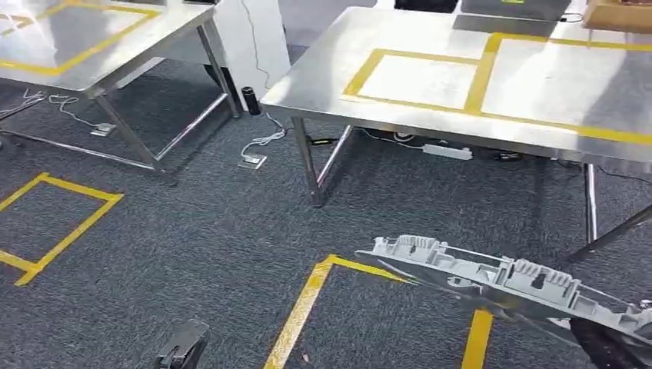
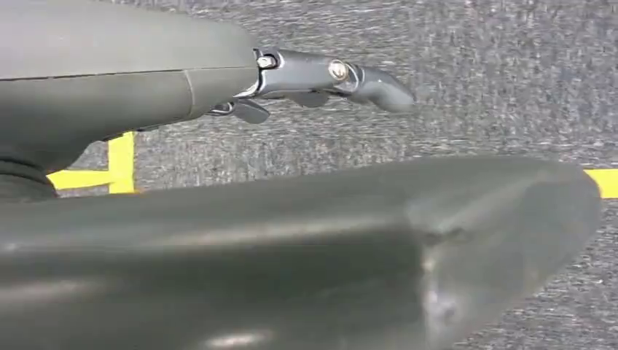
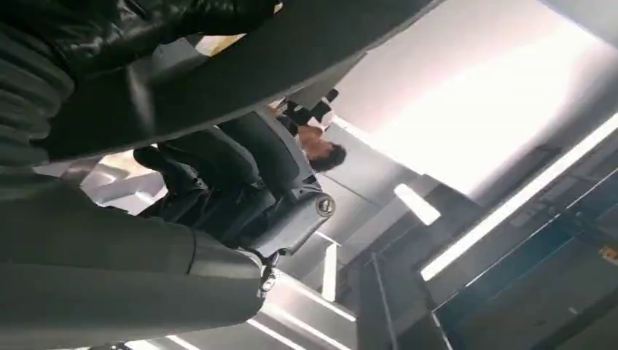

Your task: Take the parts from the cabinet and place them on the table.

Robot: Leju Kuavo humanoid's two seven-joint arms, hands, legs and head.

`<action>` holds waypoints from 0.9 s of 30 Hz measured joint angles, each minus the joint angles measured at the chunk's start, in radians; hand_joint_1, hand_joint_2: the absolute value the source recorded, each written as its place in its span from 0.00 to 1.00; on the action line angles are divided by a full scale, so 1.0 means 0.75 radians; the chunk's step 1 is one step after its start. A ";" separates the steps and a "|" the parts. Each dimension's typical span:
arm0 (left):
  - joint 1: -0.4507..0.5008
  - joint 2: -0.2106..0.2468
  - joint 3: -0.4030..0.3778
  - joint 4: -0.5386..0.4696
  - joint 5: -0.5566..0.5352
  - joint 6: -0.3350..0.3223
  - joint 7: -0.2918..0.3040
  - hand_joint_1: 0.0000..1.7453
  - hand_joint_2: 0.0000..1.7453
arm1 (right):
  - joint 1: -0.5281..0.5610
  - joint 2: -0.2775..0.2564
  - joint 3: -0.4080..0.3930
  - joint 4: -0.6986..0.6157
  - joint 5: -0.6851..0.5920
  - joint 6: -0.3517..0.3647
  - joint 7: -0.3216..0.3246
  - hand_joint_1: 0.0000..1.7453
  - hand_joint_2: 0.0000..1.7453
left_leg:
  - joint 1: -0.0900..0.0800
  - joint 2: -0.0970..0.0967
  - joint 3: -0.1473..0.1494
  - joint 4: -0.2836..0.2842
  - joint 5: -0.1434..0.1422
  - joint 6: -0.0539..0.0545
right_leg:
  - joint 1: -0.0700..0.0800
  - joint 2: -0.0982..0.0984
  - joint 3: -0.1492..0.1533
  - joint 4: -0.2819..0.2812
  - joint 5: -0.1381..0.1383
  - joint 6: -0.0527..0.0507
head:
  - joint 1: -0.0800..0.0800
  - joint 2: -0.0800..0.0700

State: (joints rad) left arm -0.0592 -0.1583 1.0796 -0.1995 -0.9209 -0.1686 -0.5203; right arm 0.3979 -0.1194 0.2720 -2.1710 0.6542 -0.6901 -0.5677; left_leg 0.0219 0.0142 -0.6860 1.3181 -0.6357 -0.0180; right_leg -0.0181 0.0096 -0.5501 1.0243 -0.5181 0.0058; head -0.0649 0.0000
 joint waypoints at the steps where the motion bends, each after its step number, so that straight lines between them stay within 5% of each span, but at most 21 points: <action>1: 0.004 0.001 0.000 0.000 0.000 0.000 0.000 0.00 0.00 | 0.001 0.000 0.000 0.000 0.000 0.000 0.000 1.00 1.00 | -0.007 0.000 -0.026 0.005 -0.024 0.010 | 0.006 0.009 0.017 0.000 -0.012 -0.002 | 0.001 0.000; 3: 0.005 0.001 0.000 0.000 0.000 0.000 0.000 0.00 0.00 | 0.000 0.000 0.000 0.000 0.000 0.000 0.000 1.00 1.00 | -0.027 -0.002 -0.020 -0.099 0.031 0.043 | 0.021 0.023 0.056 -0.002 -0.039 -0.005 | -0.001 0.000; 5: 0.004 0.001 0.000 0.000 0.000 0.000 0.000 0.00 0.00 | 0.000 0.000 0.000 0.000 0.000 0.000 0.000 1.00 1.00 | -0.060 -0.015 0.021 -0.294 0.212 0.103 | 0.030 0.028 0.085 -0.004 -0.067 -0.007 | 0.000 0.000; 6: 0.010 0.010 0.000 0.000 0.000 0.001 -0.001 0.00 0.00 | -0.006 0.000 0.000 0.002 -0.001 0.000 0.000 1.00 1.00 | -0.083 -0.042 0.026 -0.326 0.270 0.128 | 0.039 0.036 0.093 -0.002 -0.082 -0.002 | 0.016 0.000; 7: 0.011 0.009 -0.001 0.001 0.000 0.001 -0.001 0.00 0.00 | -0.003 -0.001 0.001 0.005 -0.001 0.000 -0.001 1.00 1.00 | -0.082 -0.045 0.037 -0.356 0.254 0.130 | 0.033 0.044 0.092 -0.008 -0.092 0.005 | 0.014 0.000; 11: 0.003 0.006 0.001 0.001 -0.001 0.002 -0.001 0.00 0.00 | -0.008 -0.003 0.003 0.004 -0.002 0.000 0.001 1.00 1.00 | -0.068 -0.034 0.109 -0.408 0.250 0.125 | 0.037 0.032 0.125 0.019 -0.087 0.029 | 0.005 0.000; 13: 0.000 0.005 0.001 0.001 0.000 0.003 -0.001 0.00 0.00 | -0.019 -0.006 0.004 0.004 -0.003 -0.001 0.000 1.00 1.00 | -0.060 -0.033 0.137 -0.415 0.234 0.131 | 0.032 0.005 0.034 0.174 -0.102 0.045 | 0.030 -0.001; 15: 0.002 0.002 0.001 0.001 -0.001 0.001 -0.001 0.00 0.00 | -0.014 -0.006 0.005 0.004 -0.004 -0.001 0.001 1.00 1.00 | -0.054 -0.032 0.155 -0.415 0.209 0.126 | 0.019 0.000 -0.103 0.338 -0.205 0.063 | 0.029 -0.001; 16: 0.005 0.002 0.001 0.001 -0.001 0.001 -0.001 0.00 0.00 | -0.014 -0.006 0.005 0.004 -0.004 -0.001 0.002 1.00 1.00 | -0.050 -0.031 0.168 -0.415 0.196 0.122 | 0.013 -0.001 -0.144 0.361 -0.243 0.076 | 0.027 -0.001; 17: 0.007 0.002 0.001 0.001 -0.001 0.001 -0.001 0.00 0.00 | -0.015 -0.006 0.005 0.005 -0.003 -0.001 0.002 1.00 1.00 | -0.046 -0.031 0.187 -0.415 0.181 0.116 | 0.008 -0.003 -0.163 0.340 -0.244 0.088 | 0.028 -0.001; 18: 0.007 0.002 0.001 0.001 -0.001 0.001 -0.001 0.00 0.00 | -0.014 -0.007 0.005 0.005 -0.003 -0.001 0.002 1.00 1.00 | -0.041 -0.032 0.208 -0.415 0.164 0.110 | 0.002 -0.005 -0.161 0.283 -0.210 0.095 | 0.027 -0.001; 19: 0.007 0.002 0.001 0.001 -0.001 0.001 -0.001 0.00 0.00 | -0.014 -0.007 0.005 0.005 -0.004 -0.001 0.002 1.00 1.00 | -0.035 -0.032 0.234 -0.415 0.145 0.103 | -0.004 -0.009 -0.144 0.191 -0.136 0.102 | 0.028 -0.001; 21: 0.012 0.004 0.001 0.001 -0.001 0.002 -0.001 0.00 0.00 | -0.014 -0.008 0.006 0.006 -0.004 -0.001 0.002 1.00 1.00 | -0.036 -0.032 0.252 -0.415 0.112 0.086 | -0.016 -0.035 -0.124 0.033 0.085 0.112 | 0.035 -0.001; 22: 0.009 0.005 0.001 0.001 -0.001 0.002 -0.001 0.00 0.00 | -0.019 -0.009 0.006 0.010 -0.008 -0.002 0.001 1.00 1.00 | -0.037 -0.029 0.268 -0.403 0.096 0.076 | -0.009 -0.040 -0.140 0.029 0.061 0.087 | 0.044 -0.001; 23: 0.007 0.004 0.001 0.001 -0.001 0.002 0.000 0.00 0.00 | -0.011 -0.009 0.009 0.010 -0.006 -0.001 0.002 1.00 1.00 | -0.040 -0.026 0.263 -0.411 0.091 0.064 | -0.005 -0.029 -0.123 0.031 0.078 0.059 | 0.032 -0.001; 25: 0.006 0.005 0.001 0.002 -0.001 0.002 -0.001 0.00 0.00 | -0.014 -0.009 0.008 0.009 -0.006 -0.002 0.003 1.00 1.00 | -0.039 -0.023 0.281 -0.413 0.090 0.055 | -0.007 -0.020 -0.111 0.023 0.064 0.038 | 0.035 -0.001; 27: -0.001 0.007 0.001 0.002 -0.001 0.002 -0.001 0.00 0.00 | -0.013 -0.009 0.008 0.009 -0.002 -0.002 0.002 1.00 1.00 | -0.034 -0.023 0.229 -0.296 0.116 0.037 | -0.014 -0.018 -0.066 0.007 0.048 0.019 | 0.025 -0.001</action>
State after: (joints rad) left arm -0.0601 -0.1534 1.0800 -0.1984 -0.9213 -0.1675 -0.5211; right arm 0.3883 -0.1263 0.2781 -2.1645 0.6531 -0.6912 -0.5665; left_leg -0.0039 -0.0029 -0.5144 1.0964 -0.5485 0.0100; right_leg -0.0286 -0.0039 -0.5999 1.0294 -0.4822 0.0202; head -0.0465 -0.0004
